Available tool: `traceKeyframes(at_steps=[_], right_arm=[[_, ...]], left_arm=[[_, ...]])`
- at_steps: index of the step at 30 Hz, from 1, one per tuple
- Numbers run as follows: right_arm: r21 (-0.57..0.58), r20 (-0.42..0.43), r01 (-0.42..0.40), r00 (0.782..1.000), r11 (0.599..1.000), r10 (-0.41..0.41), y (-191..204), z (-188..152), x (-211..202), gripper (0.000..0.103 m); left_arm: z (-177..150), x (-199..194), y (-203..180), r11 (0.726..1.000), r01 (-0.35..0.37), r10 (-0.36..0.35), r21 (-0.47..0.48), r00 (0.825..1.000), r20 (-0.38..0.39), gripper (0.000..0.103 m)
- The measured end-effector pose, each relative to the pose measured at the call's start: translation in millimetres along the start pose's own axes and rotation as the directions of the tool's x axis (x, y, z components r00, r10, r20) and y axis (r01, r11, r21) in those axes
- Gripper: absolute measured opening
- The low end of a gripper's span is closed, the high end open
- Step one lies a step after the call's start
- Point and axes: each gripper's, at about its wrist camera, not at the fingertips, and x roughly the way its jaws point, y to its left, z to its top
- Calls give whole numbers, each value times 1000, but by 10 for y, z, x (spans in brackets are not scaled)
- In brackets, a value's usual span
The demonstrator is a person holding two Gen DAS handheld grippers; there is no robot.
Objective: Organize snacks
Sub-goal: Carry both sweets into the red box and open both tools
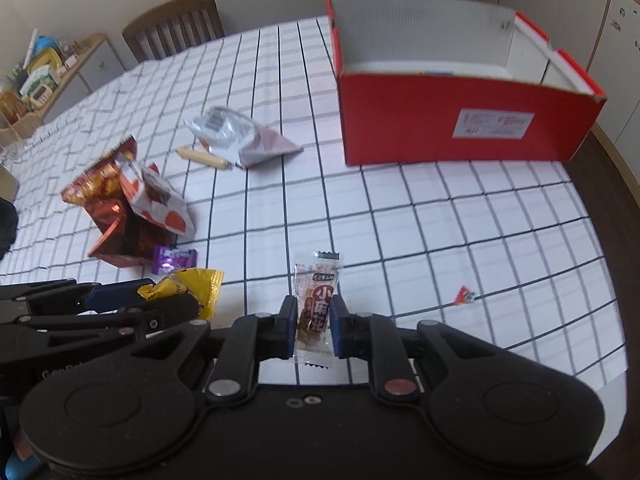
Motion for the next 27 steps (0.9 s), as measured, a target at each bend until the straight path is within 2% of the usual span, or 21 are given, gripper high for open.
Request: traceKeyframes(at_steps=[11, 20, 27], right_arm=[[-21, 105, -29, 994, 999, 31, -201, 183, -517, 15], [-42, 187, -29, 982, 999, 36, -416, 404, -790, 15], [-50, 242, -6, 970, 999, 18, -665, 655, -897, 15]], left_arm=[[317, -327, -341, 1000, 26, -27, 14, 997, 69, 44], [665, -534, -734, 996, 21, -34, 83, 987, 160, 44], [983, -531, -1046, 992, 8, -34, 127, 977, 209, 44]])
